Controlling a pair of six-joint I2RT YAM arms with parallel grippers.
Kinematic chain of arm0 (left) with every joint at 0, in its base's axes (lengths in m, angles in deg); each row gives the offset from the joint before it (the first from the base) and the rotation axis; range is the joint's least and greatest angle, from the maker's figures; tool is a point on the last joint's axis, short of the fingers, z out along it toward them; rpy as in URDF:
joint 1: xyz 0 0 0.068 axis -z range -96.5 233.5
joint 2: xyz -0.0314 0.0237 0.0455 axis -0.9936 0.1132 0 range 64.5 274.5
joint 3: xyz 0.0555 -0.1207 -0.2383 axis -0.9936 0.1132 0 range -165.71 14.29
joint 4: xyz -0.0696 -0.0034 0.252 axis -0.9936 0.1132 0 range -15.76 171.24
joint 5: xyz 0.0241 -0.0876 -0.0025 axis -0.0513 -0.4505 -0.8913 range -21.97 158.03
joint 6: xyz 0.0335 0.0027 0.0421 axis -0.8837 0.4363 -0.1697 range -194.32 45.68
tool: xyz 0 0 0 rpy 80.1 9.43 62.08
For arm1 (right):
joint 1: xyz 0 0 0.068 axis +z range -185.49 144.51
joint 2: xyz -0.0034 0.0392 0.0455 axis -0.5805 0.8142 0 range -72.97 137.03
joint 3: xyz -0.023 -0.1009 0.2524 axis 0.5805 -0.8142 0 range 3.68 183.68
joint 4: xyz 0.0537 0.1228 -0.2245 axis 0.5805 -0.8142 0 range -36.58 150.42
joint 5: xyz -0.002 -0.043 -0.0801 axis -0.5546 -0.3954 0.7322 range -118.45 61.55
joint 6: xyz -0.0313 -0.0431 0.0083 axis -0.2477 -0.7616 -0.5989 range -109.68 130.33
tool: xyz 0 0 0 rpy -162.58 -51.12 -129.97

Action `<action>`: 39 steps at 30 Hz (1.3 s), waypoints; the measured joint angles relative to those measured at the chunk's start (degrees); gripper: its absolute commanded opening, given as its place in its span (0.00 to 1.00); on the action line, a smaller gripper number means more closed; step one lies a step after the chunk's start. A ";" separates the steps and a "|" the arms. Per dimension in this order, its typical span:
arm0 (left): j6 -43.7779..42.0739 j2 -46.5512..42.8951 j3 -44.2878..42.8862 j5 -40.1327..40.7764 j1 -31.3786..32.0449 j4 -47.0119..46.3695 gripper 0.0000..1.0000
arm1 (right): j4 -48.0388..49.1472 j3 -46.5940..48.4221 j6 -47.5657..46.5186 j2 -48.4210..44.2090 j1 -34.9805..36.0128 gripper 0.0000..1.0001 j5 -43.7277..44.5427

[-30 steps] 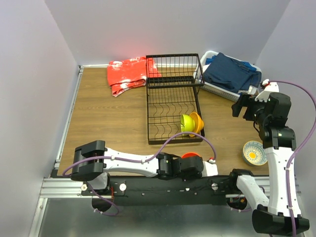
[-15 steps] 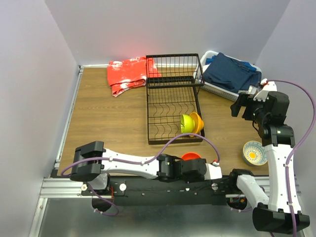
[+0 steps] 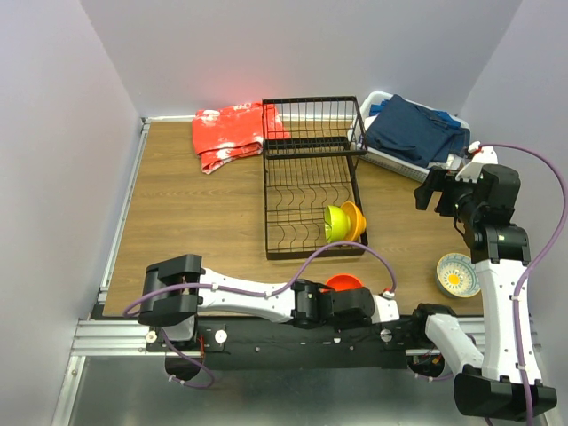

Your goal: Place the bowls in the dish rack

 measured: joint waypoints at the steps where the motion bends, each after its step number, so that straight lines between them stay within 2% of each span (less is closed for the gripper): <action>1: 0.13 0.00 0.00 0.00 -0.07 -0.02 0.33 | 0.00 0.00 -0.02 0.00 0.00 1.00 0.00; 6: 0.66 0.00 0.00 -0.09 -0.42 -0.57 0.27 | 0.00 -0.07 0.00 -0.09 0.07 1.00 -0.02; 11: 0.59 0.00 0.02 -0.11 -0.42 -0.79 0.25 | 0.00 -0.48 0.00 -0.17 0.22 1.00 -0.02; 21: -0.07 0.00 0.66 -0.48 -0.52 -0.81 0.00 | 0.00 -0.59 -0.02 -0.35 0.92 1.00 -0.02; 32: -4.66 -0.66 0.66 -1.77 -3.28 0.96 0.00 | -0.02 -0.42 -0.07 0.94 0.92 1.00 -0.02; 39: -6.99 -4.74 -0.66 -4.11 -4.31 3.98 0.00 | 0.00 0.52 -0.11 1.62 0.92 1.00 -0.04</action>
